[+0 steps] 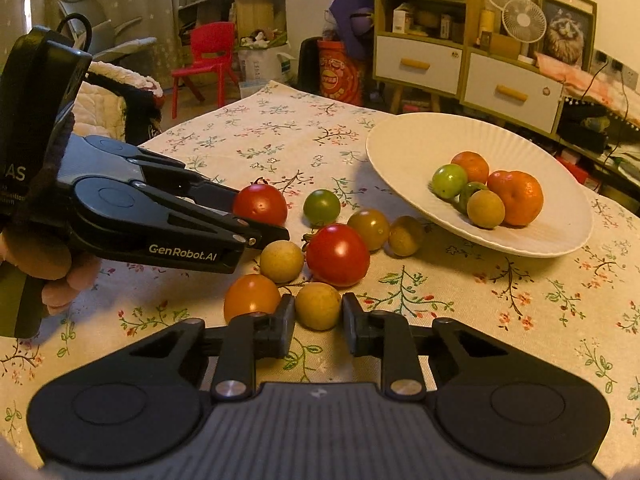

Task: Organize fruits
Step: 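Grasp a red tomato with the left tool while the right tool grasps a small yellow fruit, then carry the red tomato and yellow fruit onto the plate and open both tools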

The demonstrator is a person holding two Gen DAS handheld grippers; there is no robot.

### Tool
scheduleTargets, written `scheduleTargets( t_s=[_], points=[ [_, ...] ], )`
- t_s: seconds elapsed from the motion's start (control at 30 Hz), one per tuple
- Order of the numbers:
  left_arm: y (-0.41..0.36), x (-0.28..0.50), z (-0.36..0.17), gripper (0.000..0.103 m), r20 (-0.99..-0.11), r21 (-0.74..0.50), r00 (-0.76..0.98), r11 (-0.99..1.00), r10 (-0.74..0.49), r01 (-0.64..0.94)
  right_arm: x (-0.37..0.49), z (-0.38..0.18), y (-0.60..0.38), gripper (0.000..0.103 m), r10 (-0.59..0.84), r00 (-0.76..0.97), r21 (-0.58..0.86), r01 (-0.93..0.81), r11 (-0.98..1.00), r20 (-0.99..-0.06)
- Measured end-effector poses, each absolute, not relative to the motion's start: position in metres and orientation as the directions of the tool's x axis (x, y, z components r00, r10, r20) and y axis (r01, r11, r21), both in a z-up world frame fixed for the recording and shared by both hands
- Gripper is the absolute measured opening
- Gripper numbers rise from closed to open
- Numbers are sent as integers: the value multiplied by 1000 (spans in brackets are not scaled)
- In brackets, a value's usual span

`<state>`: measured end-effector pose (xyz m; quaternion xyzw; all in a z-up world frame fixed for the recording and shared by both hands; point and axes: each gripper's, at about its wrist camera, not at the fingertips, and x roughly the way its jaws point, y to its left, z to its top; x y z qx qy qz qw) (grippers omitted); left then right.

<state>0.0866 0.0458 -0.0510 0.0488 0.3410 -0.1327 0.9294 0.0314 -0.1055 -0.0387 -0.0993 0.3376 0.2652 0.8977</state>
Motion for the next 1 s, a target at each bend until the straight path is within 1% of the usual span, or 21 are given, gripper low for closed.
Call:
scheduleTargets(
  t_s=[0.47,0.7,1.0],
  points=[
    [42,86,-39,32,-639,-19,738,964,-217,267,30,-26,-114,23,405,662,4,-519,855,-631],
    [35,84,-29,32,-634,-28,741,964,-222,265,32,-17,-126,23,387,690,4,-487,874,-612],
    [18,92,-11,32,-604,-42,757,959,-248,281,49,-1,-149,23,344,738,5,-419,908,-580]
  ],
)
